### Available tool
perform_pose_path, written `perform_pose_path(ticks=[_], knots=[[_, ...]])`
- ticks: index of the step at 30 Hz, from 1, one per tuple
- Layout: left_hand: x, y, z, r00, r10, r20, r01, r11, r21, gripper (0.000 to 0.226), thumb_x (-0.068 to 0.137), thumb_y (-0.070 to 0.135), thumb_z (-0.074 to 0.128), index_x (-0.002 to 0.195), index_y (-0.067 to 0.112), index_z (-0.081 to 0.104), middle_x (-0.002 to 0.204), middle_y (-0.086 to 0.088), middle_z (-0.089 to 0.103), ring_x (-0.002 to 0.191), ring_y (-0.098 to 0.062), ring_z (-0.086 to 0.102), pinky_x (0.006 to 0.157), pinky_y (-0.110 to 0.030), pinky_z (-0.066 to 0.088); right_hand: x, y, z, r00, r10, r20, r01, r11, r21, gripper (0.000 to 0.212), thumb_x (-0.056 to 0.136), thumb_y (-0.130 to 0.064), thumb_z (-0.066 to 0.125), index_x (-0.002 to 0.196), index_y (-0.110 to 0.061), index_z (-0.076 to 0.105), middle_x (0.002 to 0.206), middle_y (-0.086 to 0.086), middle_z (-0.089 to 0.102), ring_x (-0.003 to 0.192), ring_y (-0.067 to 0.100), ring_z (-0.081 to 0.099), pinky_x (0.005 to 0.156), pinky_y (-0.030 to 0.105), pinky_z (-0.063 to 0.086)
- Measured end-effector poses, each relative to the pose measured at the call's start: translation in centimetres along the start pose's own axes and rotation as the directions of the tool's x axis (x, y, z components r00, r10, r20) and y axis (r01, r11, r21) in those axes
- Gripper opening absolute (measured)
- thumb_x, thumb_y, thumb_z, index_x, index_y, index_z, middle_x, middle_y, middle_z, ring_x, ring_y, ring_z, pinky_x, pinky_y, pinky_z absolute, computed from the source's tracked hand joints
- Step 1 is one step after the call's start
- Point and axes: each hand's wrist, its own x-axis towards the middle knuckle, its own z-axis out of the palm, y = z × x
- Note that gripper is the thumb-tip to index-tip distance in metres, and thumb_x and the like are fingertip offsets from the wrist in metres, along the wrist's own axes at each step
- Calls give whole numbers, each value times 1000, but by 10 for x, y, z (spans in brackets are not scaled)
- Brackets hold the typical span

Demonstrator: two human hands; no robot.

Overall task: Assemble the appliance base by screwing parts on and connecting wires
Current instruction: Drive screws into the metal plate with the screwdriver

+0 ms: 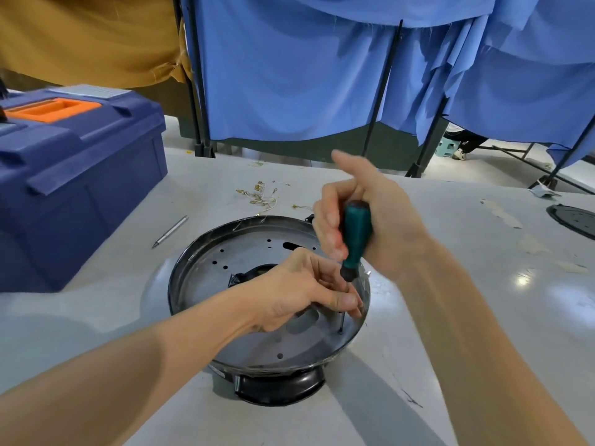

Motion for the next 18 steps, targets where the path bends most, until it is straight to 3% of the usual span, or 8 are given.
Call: perform_pose_path(ticks=[2, 4, 8, 11, 13, 15, 17, 18], knots=[[0, 0, -1, 1000, -30, 1, 30, 1000, 9, 20, 81, 1, 72, 87, -17, 64, 75, -9, 73, 76, -25, 63, 68, -32, 48, 1, -9, -9, 954, 80, 290, -68, 996, -50, 69, 98, -41, 36, 41, -5, 50, 36, 12, 45, 28, 21, 40, 37, 20, 37], [0, -1, -1, 1000, -27, 13, 27, 999, 24, 20, 82, 0, 70, 88, -19, 63, 74, -7, 73, 72, -18, 65, 65, -25, 49, 0, -7, -7, 938, 72, 339, -74, 997, -7, 67, 99, -34, 39, 36, -11, 42, 29, 4, 34, 22, 15, 27, 30, 15, 22], [0, -2, -2, 1000, 9, 14, -9, 1000, 3, 8, 81, -3, 72, 84, 3, 74, 77, -5, 74, 74, -11, 68, 69, -17, 50, 3, 11, 9, 967, -152, -203, 147, 988, -42, 67, 102, -21, 35, 36, -13, 35, 31, 1, 24, 25, 14, 17, 35, 12, 17], [3, -3, 1, 1000, 6, 19, -6, 999, -32, 8, 82, 2, 73, 89, -2, 75, 78, -8, 75, 73, -10, 70, 69, -12, 50, -3, 24, 16, 696, -405, -592, 326, 914, -243, 62, 101, -17, 31, 41, -4, 34, 35, 3, 30, 29, 16, 24, 38, 19, 22], [4, -4, 2, 999, 20, 30, -20, 1000, -6, 11, 84, 5, 71, 89, -5, 74, 76, -6, 75, 72, -6, 70, 70, -11, 50, -11, 30, 19, 616, -480, -625, 378, 876, -301, 64, 100, -18, 31, 36, -12, 39, 34, 1, 34, 29, 16, 29, 39, 19, 24], [2, -4, 2, 999, 27, 47, -27, 999, -17, 10, 85, 6, 69, 86, -2, 74, 74, -4, 75, 75, -7, 70, 74, -13, 50, -15, 25, 13, 751, -416, -512, 342, 909, -237, 63, 98, -23, 37, 36, -15, 44, 34, 3, 39, 29, 18, 32, 37, 18, 27], [2, -3, 1, 999, 19, 50, -18, 1000, -24, 10, 85, 10, 68, 82, 5, 75, 74, -5, 74, 78, -10, 70, 75, -14, 50, -10, 7, -4, 959, -192, -210, 154, 971, -183, 64, 97, -35, 42, 40, -8, 52, 38, 10, 46, 32, 23, 39, 38, 22, 36], [2, -2, 1, 998, 10, 57, -9, 1000, -20, 11, 86, 12, 67, 80, 7, 76, 74, -5, 74, 77, -10, 70, 74, -14, 50, -6, -3, -12, 996, -80, -45, 71, 982, -177, 65, 96, -40, 41, 42, -6, 54, 40, 13, 48, 34, 25, 42, 41, 24, 40]])
